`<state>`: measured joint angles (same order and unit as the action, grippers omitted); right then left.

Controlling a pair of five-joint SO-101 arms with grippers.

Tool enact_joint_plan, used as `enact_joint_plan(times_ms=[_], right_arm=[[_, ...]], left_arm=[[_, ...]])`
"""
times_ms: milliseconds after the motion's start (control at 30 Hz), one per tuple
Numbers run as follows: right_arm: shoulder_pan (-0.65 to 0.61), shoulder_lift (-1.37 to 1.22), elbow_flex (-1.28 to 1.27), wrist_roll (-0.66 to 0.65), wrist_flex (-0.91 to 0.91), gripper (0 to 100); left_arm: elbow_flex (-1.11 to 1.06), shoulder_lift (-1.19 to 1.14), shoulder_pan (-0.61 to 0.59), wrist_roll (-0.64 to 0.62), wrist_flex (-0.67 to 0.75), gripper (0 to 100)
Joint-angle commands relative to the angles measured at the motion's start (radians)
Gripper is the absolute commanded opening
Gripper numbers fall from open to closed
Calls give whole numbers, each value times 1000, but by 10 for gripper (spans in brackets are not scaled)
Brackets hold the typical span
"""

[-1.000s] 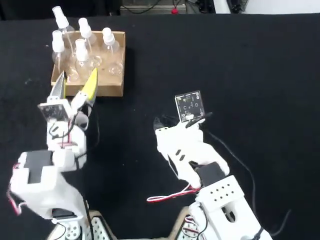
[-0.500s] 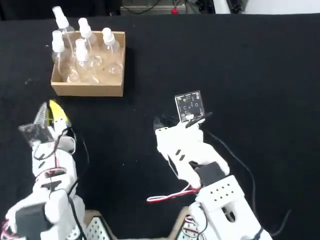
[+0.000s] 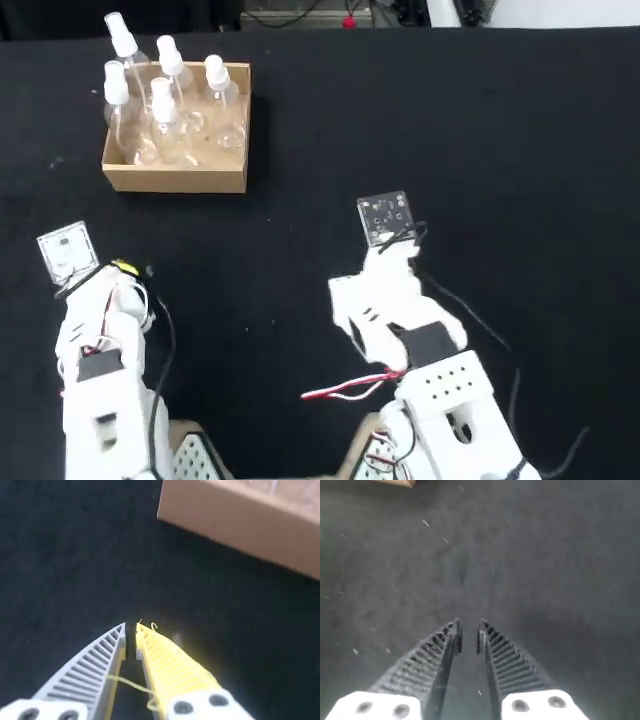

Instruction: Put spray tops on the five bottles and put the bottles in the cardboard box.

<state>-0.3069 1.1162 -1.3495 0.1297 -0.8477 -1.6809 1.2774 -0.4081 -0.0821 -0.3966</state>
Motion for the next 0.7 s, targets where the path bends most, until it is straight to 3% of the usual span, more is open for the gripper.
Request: enact_joint_plan(times_ms=[0, 100, 167, 433, 667], right_arm=[[68, -1, -7, 2, -14, 64], [106, -1, -110, 0, -5, 64], [118, -1, -196, 6, 15, 64], [201, 59, -223, 8, -86, 60], [196, 202, -260, 8, -186, 60]], left_arm=[[-27, 344, 33, -9, -396, 39], [-16, 572, 67, -8, -684, 39], [13, 549, 91, -9, -787, 39], [-21, 497, 84, -5, -847, 41], [-21, 497, 84, -3, -848, 41]])
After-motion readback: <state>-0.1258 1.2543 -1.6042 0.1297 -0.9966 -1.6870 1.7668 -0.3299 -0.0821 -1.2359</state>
